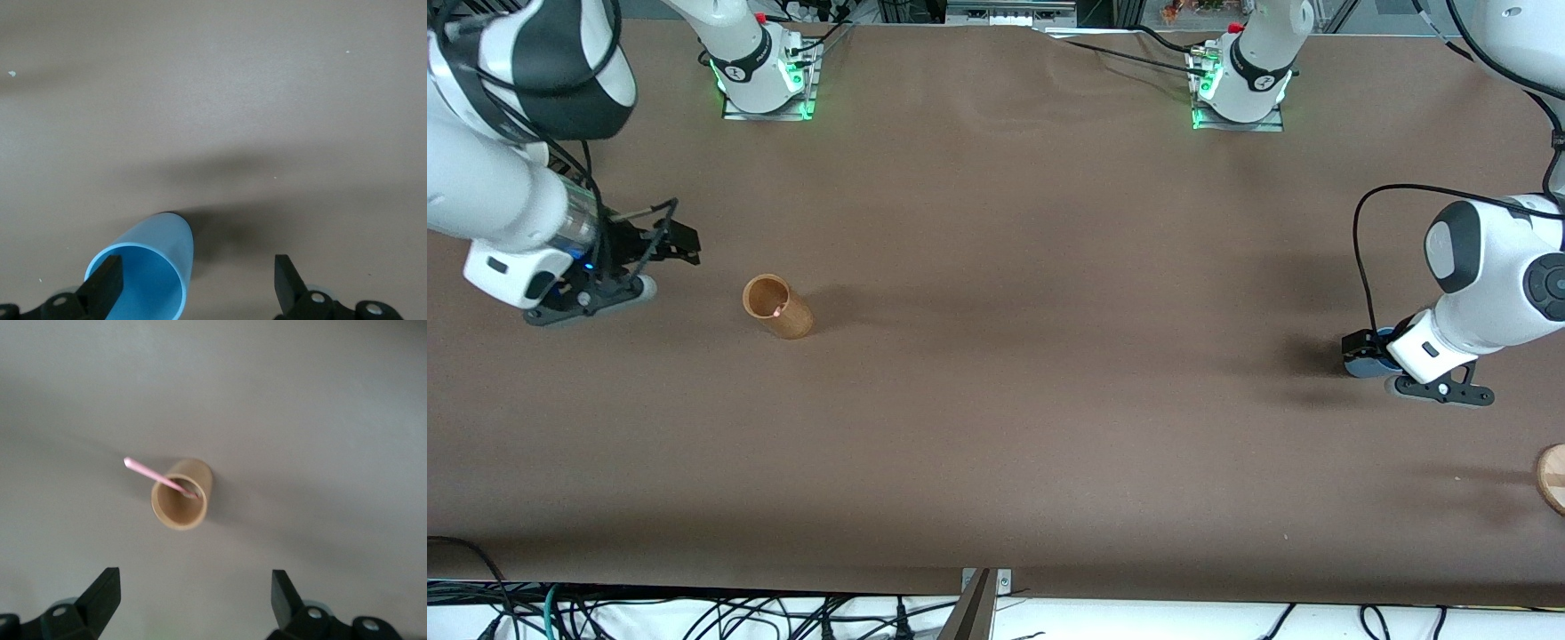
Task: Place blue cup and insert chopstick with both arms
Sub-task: 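Grasp the blue cup with the left gripper while the right gripper grasps the chopstick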
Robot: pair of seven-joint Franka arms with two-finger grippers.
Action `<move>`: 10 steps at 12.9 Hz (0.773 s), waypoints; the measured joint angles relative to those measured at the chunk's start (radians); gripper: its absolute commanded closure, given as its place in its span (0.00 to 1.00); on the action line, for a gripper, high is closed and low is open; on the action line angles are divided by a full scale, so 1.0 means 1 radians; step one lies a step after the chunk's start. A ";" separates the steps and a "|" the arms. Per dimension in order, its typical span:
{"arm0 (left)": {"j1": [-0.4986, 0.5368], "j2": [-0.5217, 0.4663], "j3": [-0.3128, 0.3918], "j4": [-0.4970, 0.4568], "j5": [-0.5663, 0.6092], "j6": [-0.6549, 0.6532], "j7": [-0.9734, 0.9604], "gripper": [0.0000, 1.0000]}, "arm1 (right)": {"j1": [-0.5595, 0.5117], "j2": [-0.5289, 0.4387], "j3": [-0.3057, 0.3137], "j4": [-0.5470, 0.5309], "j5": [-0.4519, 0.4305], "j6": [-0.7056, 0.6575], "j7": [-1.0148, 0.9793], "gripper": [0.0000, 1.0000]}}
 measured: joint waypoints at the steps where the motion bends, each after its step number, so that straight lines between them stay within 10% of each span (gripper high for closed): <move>1: 0.007 0.007 0.002 0.000 0.000 0.004 0.005 0.00 | 0.017 0.025 0.001 -0.004 0.002 0.038 -0.001 0.00; 10: 0.021 0.015 0.016 -0.121 0.000 0.150 0.015 0.08 | 0.045 0.069 0.040 -0.353 0.002 0.643 -0.116 0.05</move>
